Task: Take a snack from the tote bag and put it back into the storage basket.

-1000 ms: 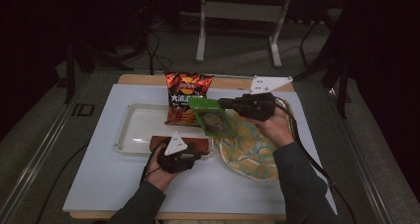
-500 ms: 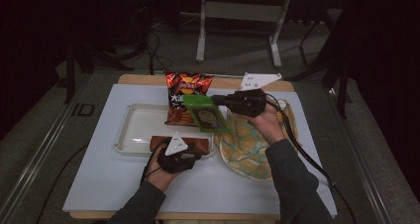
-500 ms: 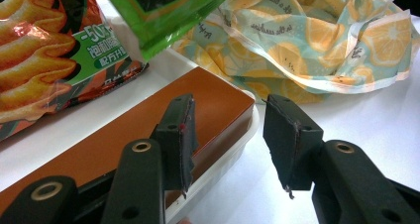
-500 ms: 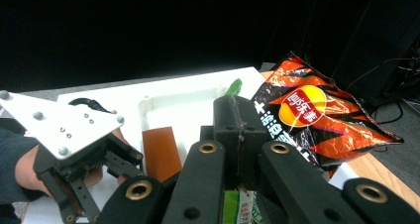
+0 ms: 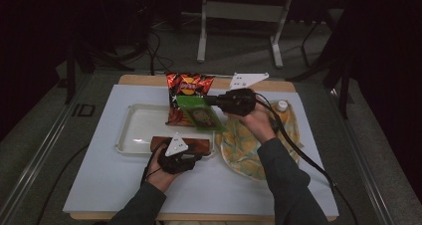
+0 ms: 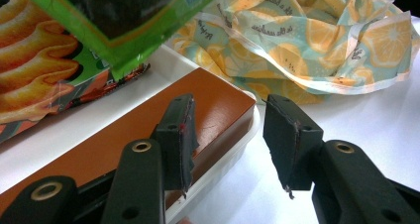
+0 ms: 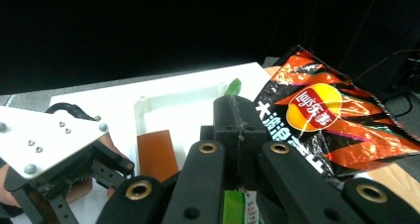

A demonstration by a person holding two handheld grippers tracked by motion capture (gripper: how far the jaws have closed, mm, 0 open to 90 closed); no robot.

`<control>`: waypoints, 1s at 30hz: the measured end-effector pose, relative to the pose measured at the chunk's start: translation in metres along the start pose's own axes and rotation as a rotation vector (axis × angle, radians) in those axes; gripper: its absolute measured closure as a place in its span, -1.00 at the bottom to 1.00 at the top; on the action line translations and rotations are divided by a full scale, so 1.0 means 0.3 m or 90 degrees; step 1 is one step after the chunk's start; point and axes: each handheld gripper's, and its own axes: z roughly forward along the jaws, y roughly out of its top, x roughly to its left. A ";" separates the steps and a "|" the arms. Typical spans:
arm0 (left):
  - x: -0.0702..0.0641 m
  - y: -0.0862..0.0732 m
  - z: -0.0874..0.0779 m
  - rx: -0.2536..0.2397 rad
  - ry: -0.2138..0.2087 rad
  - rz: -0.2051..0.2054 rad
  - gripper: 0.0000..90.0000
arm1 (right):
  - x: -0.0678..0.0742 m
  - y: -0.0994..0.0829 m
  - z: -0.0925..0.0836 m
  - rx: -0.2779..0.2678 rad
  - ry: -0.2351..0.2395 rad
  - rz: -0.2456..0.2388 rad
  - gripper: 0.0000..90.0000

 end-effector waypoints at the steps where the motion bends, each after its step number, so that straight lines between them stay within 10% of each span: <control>1: 0.001 0.000 -0.001 -0.002 0.001 -0.001 0.21 | 0.000 -0.002 0.016 0.003 0.002 0.001 1.00; 19: -0.002 0.000 0.001 0.000 -0.001 0.000 0.21 | 0.021 -0.048 0.170 0.009 0.015 0.033 1.00; 30: -0.003 0.001 0.000 -0.001 -0.001 0.002 0.21 | 0.010 -0.096 0.181 0.063 -0.031 0.018 1.00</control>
